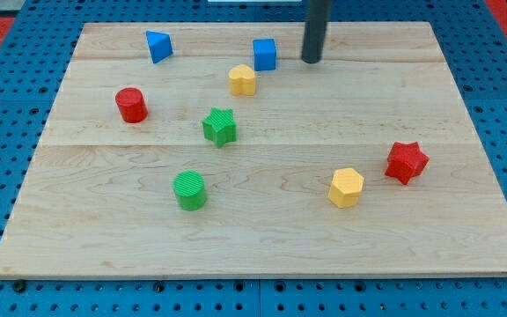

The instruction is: Move the triangle at the top center of the board

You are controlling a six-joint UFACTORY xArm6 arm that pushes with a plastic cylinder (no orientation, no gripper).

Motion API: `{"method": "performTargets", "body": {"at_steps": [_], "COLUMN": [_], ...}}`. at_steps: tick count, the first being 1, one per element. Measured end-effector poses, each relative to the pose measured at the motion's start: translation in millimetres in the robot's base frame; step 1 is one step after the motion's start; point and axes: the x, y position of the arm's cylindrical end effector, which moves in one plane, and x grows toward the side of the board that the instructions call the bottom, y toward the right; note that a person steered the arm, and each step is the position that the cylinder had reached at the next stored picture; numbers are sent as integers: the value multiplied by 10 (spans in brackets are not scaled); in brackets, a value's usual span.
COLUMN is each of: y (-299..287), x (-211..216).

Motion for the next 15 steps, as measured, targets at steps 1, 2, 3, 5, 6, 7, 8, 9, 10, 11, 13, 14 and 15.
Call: {"method": "performTargets", "body": {"at_steps": [1,2,3,5,6,7,8,9,10,11,13,14,15], "y": [-394,-654,-756,-2539,-2736,-2198,-2269,-2169,-2046,-1850,-1854,-1688,-1844], "x": [7,-316,-726,-678,-338,-400,-215,-79,72,139,-97,-259,-368]}}
